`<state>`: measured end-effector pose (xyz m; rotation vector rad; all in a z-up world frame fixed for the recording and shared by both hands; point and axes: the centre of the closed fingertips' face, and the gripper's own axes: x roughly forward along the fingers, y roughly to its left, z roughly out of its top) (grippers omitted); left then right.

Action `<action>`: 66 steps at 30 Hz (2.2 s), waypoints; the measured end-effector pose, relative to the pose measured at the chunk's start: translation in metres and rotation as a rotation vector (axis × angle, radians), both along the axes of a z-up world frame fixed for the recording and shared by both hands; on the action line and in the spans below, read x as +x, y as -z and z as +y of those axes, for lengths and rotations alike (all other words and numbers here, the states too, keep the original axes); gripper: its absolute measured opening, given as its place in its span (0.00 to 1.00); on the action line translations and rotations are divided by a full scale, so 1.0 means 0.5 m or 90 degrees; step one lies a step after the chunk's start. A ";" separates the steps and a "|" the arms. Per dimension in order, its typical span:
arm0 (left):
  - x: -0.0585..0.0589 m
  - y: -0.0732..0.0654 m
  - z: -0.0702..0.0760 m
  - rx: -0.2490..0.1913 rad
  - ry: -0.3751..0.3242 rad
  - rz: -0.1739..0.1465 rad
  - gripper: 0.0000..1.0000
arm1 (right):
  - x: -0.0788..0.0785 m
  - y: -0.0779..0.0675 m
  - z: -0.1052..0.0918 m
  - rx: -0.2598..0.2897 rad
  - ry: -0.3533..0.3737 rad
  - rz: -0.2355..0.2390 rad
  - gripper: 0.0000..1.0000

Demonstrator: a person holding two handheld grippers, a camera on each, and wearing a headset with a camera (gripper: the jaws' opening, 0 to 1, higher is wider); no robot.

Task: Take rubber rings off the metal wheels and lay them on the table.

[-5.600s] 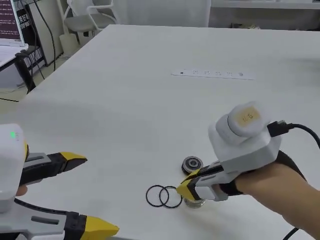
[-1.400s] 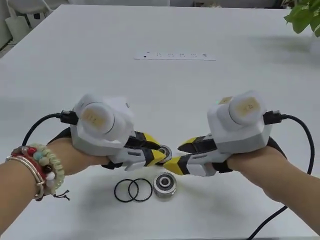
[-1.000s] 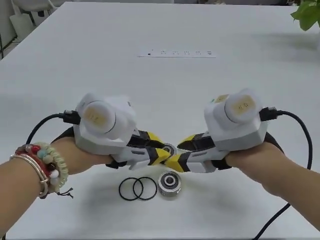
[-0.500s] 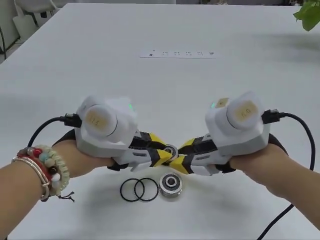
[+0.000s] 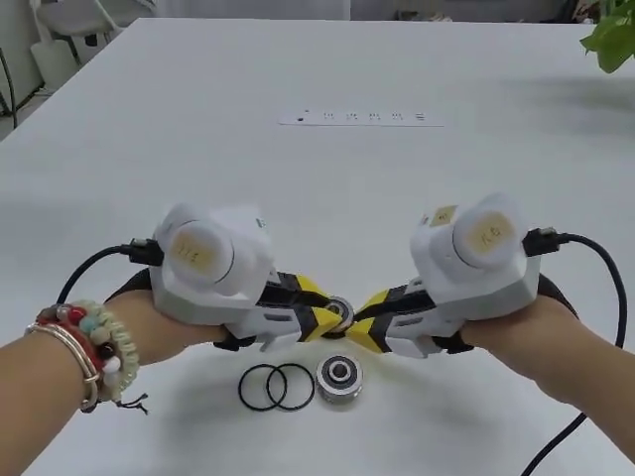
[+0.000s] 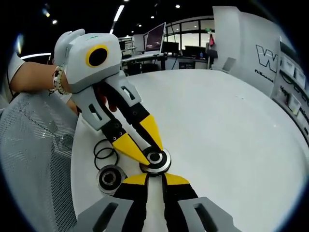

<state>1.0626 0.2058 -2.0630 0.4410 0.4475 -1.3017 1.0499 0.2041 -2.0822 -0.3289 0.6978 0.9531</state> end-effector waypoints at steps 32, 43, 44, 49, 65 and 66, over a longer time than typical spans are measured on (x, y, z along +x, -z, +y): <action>0.000 0.001 0.000 -0.004 0.003 -0.001 0.08 | 0.002 0.004 -0.012 -0.018 -0.028 -0.020 0.05; -0.001 0.001 0.001 -0.004 0.001 -0.002 0.08 | 0.009 0.000 -0.012 0.000 0.015 0.006 0.00; -0.001 0.001 0.001 -0.004 0.000 -0.002 0.08 | 0.010 0.000 -0.013 0.003 0.024 0.015 0.00; -0.002 0.001 0.001 -0.003 0.000 -0.004 0.08 | 0.012 0.000 -0.017 0.013 0.062 0.048 0.00; -0.002 0.000 -0.005 0.003 0.004 -0.023 0.08 | 0.022 -0.028 -0.013 0.100 0.149 0.100 0.00; -0.001 0.000 -0.005 0.003 0.004 -0.024 0.08 | 0.023 -0.028 -0.014 0.097 0.149 0.100 0.00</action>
